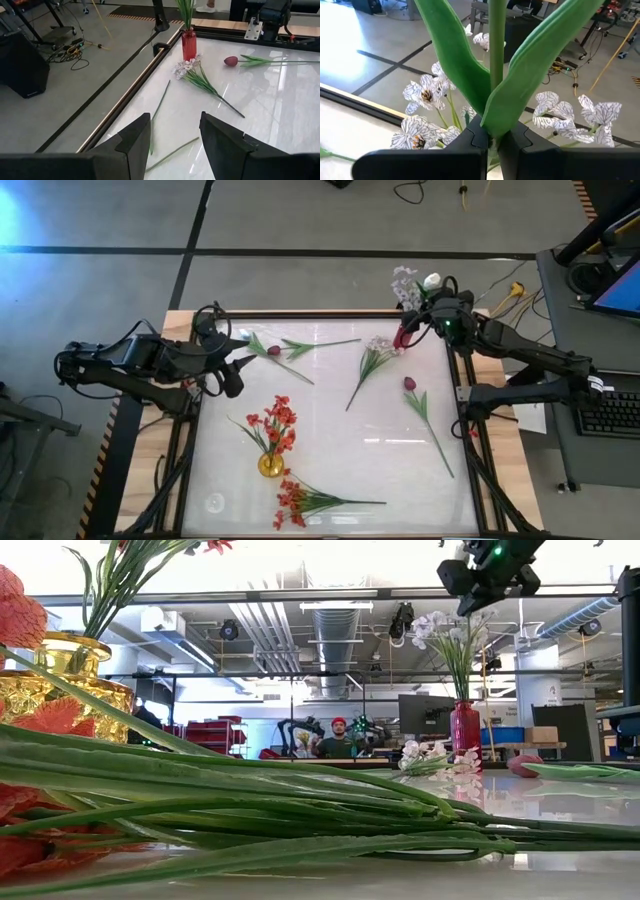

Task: Sort flowers into vase by color
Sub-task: Put the bottom white tulip into the red vase

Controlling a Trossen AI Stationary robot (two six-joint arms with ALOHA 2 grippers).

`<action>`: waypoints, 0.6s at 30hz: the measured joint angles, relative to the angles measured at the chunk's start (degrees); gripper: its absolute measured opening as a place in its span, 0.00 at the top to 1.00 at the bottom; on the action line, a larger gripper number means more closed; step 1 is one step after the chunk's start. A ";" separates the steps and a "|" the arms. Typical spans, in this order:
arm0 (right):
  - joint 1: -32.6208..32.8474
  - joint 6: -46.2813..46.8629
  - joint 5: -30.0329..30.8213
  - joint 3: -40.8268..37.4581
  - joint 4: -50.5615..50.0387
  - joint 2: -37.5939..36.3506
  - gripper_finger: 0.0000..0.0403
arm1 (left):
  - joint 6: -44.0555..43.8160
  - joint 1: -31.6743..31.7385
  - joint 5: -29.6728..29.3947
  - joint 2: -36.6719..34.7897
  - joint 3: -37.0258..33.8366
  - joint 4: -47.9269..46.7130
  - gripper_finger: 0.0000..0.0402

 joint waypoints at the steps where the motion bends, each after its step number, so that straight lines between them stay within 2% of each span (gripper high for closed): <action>1: 0.00 0.00 -0.02 -0.04 -0.22 0.00 0.97 | 0.00 0.00 0.00 0.00 0.00 0.02 0.61; 18: -0.02 -0.20 -0.02 -0.28 -0.92 0.42 0.97 | -0.01 0.00 0.00 0.00 0.00 -0.07 0.61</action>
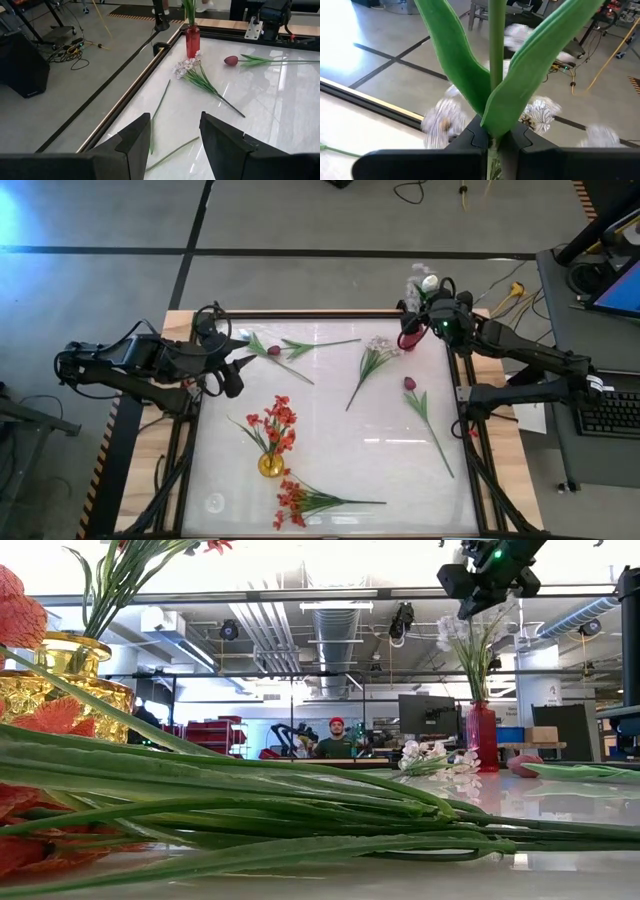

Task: Sort flowers into vase by color
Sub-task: Put the bottom white tulip into the red vase

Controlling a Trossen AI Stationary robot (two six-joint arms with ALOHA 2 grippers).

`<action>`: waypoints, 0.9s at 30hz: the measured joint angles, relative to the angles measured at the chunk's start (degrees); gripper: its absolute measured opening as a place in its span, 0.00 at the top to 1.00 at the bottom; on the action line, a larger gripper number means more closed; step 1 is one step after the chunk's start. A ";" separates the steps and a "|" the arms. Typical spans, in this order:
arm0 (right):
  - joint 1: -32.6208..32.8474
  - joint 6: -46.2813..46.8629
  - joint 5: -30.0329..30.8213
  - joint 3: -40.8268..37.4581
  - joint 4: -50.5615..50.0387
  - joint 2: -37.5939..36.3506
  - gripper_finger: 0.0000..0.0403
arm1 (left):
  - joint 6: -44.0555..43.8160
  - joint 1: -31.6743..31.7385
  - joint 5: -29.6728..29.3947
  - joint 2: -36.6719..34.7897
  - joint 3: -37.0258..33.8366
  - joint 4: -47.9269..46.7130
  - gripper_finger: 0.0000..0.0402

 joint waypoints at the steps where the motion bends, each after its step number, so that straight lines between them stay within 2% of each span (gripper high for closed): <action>1: 0.00 0.00 0.00 0.00 0.05 -0.03 0.97 | 0.01 0.00 0.00 0.00 0.00 -0.01 0.61; 8: 0.00 0.02 -0.63 0.00 2.45 -1.07 0.97 | 0.00 0.00 0.00 0.00 0.00 -0.10 0.61; 20: -0.15 -0.02 -0.04 0.00 2.13 -5.33 0.97 | 0.00 0.01 0.00 0.02 0.00 -0.13 0.61; 27: -0.13 0.42 -0.02 0.00 0.49 -5.09 0.97 | 0.00 0.01 0.00 0.02 0.00 -0.20 0.61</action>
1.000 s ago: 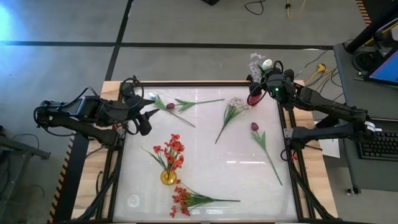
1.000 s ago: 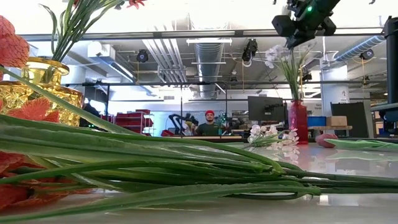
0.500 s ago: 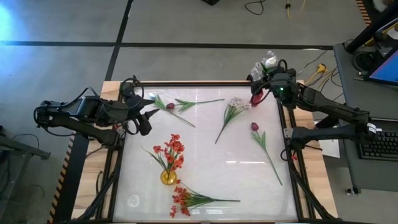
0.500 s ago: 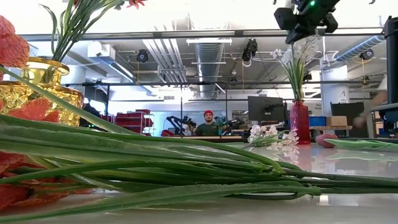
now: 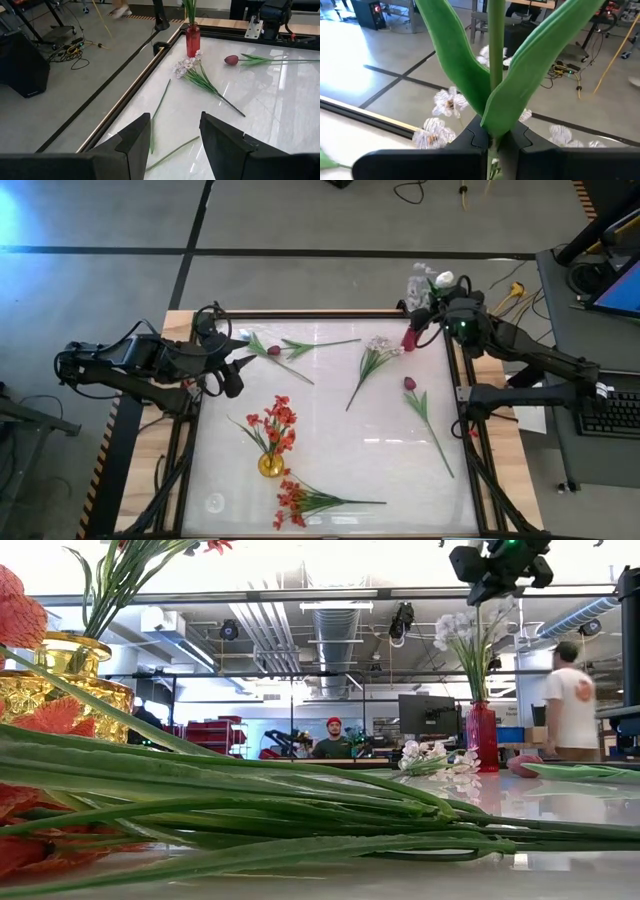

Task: Sort flowers into vase by color
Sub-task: Put the bottom white tulip into the red vase

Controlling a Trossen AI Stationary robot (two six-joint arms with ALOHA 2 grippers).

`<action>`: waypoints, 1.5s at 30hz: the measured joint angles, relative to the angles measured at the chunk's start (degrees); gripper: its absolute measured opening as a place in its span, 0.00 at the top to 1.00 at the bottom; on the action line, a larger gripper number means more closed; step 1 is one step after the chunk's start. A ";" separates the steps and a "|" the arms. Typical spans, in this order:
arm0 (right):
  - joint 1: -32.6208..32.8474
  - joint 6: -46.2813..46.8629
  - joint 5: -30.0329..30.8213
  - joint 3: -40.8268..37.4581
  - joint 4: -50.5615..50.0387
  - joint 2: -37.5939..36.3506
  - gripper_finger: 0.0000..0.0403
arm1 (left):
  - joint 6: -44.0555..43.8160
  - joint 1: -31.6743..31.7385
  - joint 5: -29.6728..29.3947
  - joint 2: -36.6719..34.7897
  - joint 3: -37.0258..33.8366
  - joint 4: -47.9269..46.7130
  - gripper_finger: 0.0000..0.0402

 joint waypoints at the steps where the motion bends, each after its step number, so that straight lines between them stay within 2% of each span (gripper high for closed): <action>1: 0.00 -0.04 0.00 -0.01 0.04 0.11 0.97 | 0.01 0.00 0.00 0.00 0.00 0.00 0.61; 5: 0.07 -0.29 -0.99 -0.09 1.50 -0.31 0.97 | -0.01 0.01 0.04 0.00 0.00 0.11 0.61; 12: 0.33 0.76 -9.14 3.18 1.74 -2.09 0.97 | 0.01 -0.05 1.07 0.90 -0.04 2.26 0.61; 15: 0.55 0.54 -12.04 5.23 1.60 -2.92 0.97 | 0.33 -0.97 2.09 2.16 -0.04 8.63 0.61; 18: 0.56 0.51 -15.21 7.38 1.27 -3.79 0.97 | 5.18 -2.77 4.96 4.01 -0.04 18.01 0.61; 22: 0.55 0.96 -26.80 9.23 1.26 -4.76 0.97 | 11.29 -5.97 7.87 7.61 0.86 26.81 0.61; 26: 1.87 1.12 -41.69 9.18 2.07 -5.29 0.97 | 12.27 -8.44 7.80 12.74 4.18 27.88 0.61; 29: 5.04 1.07 -46.77 8.46 2.07 -5.29 0.97 | 12.58 -9.88 7.72 18.03 7.21 27.76 0.61; 37: 16.24 -0.67 -46.26 4.15 7.33 -5.22 0.97 | 16.06 -10.42 7.70 31.62 16.32 28.39 0.61; 45: 27.55 -5.14 -37.81 -2.01 14.90 -4.88 0.97 | 16.62 -10.29 7.72 38.61 20.17 32.46 0.52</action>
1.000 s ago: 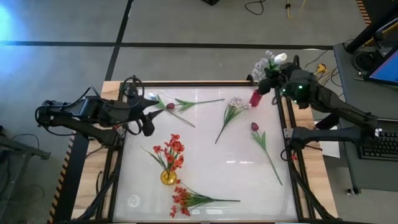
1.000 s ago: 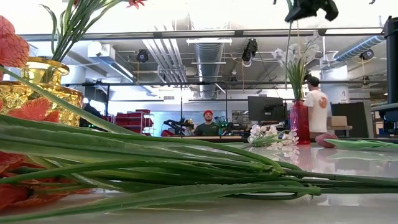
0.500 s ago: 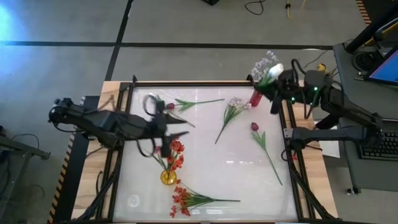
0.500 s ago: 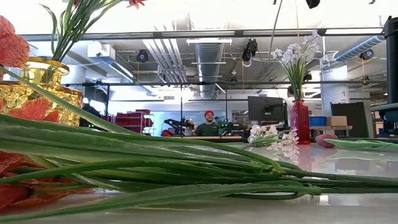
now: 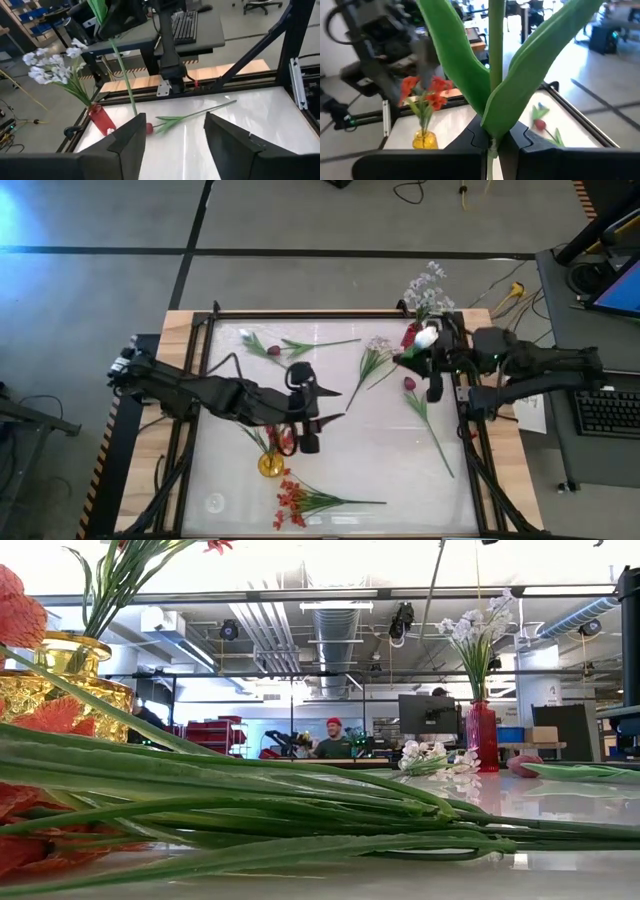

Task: Sort flowers into vase by color
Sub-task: Put the bottom white tulip into the red vase

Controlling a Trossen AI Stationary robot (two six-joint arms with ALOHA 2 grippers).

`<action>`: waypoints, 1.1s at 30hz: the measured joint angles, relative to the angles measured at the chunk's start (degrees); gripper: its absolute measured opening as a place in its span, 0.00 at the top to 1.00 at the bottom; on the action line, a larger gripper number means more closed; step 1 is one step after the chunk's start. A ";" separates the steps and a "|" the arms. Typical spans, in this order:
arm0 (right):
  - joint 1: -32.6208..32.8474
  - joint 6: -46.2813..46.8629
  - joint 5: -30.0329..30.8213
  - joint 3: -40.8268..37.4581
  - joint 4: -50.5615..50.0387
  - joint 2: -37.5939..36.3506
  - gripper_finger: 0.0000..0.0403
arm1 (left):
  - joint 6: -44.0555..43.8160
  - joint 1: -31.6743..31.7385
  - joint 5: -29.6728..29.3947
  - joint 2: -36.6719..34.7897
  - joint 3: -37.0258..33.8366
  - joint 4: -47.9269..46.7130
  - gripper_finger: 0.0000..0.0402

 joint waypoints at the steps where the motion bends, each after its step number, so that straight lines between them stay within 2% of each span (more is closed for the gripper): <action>1: 1.23 -0.82 0.24 -0.81 1.66 0.14 0.97 | -0.02 0.16 0.00 0.67 0.00 -0.08 0.51; 6: 6.17 -4.55 0.29 -4.44 12.77 1.75 0.97 | 0.17 0.89 -0.02 4.11 0.22 3.48 0.44; 10: 8.92 -7.71 0.28 -5.51 19.23 4.23 0.97 | 0.35 1.91 0.21 6.16 0.22 5.92 0.42; 21: 11.91 -15.68 0.28 -5.53 29.92 8.81 0.97 | 0.17 2.72 1.59 7.25 0.26 6.97 0.51; 27: 11.89 -16.97 0.32 -5.53 31.15 8.69 0.97 | 0.12 2.64 1.59 7.25 0.21 5.03 0.65; 33: 11.88 -16.93 0.28 -5.53 30.75 8.78 0.97 | 0.19 2.64 1.46 7.25 0.15 4.61 0.96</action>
